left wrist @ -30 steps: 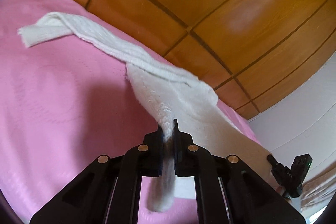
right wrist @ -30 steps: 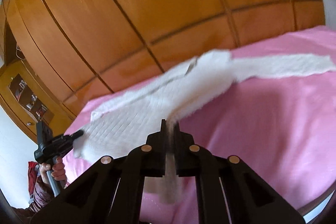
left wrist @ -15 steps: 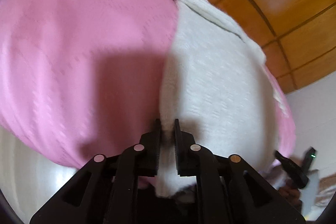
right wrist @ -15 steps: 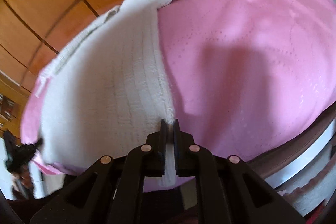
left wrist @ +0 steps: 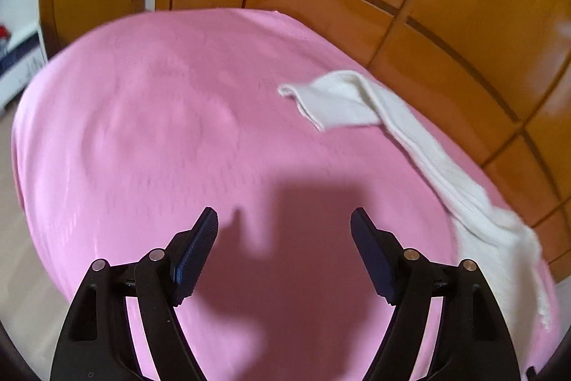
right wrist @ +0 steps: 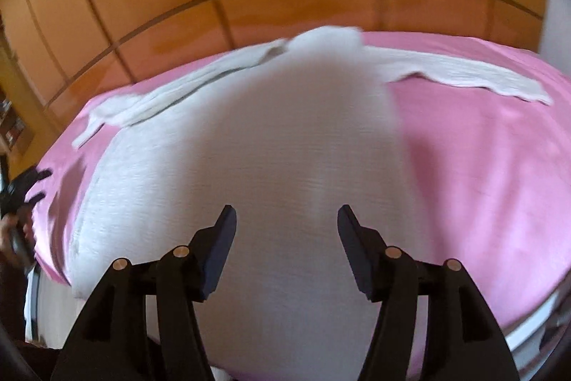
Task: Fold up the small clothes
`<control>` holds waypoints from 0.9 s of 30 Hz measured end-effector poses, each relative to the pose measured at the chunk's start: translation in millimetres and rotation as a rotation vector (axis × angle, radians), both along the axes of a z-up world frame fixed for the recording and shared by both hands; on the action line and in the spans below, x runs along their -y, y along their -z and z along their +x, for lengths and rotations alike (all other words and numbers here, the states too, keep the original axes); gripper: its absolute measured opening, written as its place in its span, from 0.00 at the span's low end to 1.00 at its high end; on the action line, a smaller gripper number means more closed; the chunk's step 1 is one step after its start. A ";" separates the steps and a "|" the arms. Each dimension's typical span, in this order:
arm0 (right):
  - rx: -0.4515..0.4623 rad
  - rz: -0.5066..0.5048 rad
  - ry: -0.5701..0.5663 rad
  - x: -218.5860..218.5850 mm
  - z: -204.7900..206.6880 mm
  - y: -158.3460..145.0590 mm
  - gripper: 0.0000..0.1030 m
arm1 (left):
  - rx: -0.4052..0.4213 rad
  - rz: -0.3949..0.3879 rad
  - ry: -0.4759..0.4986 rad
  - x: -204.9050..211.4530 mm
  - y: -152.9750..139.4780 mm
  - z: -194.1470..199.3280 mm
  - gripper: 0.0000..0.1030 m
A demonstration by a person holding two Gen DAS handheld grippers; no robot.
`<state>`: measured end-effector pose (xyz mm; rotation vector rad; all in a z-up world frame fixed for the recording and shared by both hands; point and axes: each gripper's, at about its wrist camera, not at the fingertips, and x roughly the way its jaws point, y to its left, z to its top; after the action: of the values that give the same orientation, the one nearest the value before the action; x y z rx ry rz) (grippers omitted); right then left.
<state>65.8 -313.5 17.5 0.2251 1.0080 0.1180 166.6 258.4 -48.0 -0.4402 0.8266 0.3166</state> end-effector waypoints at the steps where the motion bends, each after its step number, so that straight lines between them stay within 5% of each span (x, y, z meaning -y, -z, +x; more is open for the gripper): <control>1: 0.001 0.005 -0.014 -8.1 2.0 1.4 0.57 | 0.002 -0.001 0.008 -14.9 1.0 -0.4 0.73; 5: -0.004 0.040 -0.077 -39.1 36.3 12.7 0.53 | 0.000 -0.040 0.021 -33.5 8.1 39.3 0.73; 8: 0.008 0.024 -0.158 -70.7 70.8 21.1 0.40 | -0.013 -0.095 0.008 -42.2 19.3 73.2 0.64; 11: -0.010 0.005 -0.239 -99.6 107.6 36.6 0.24 | -0.035 -0.125 0.006 -46.3 29.0 98.0 0.36; 12: -0.015 0.002 -0.257 -106.3 116.2 40.9 0.22 | -0.035 -0.127 0.006 -43.0 32.3 105.2 0.14; 13: -0.019 -0.007 -0.287 -116.0 129.6 46.4 0.21 | -0.036 -0.139 0.028 -43.2 33.0 112.9 0.03; 21: 0.005 -0.140 -0.461 -194.4 218.6 72.4 0.18 | 0.127 -0.120 0.046 -64.1 -36.2 68.3 0.01; 27: 0.196 -0.199 -0.264 -218.3 309.4 44.7 0.17 | 0.225 -0.118 -0.014 -111.7 -115.4 14.0 0.01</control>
<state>375.1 -95.3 -27.2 -0.1014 0.8435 0.2729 180.6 370.1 67.4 -0.5816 0.6245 0.2272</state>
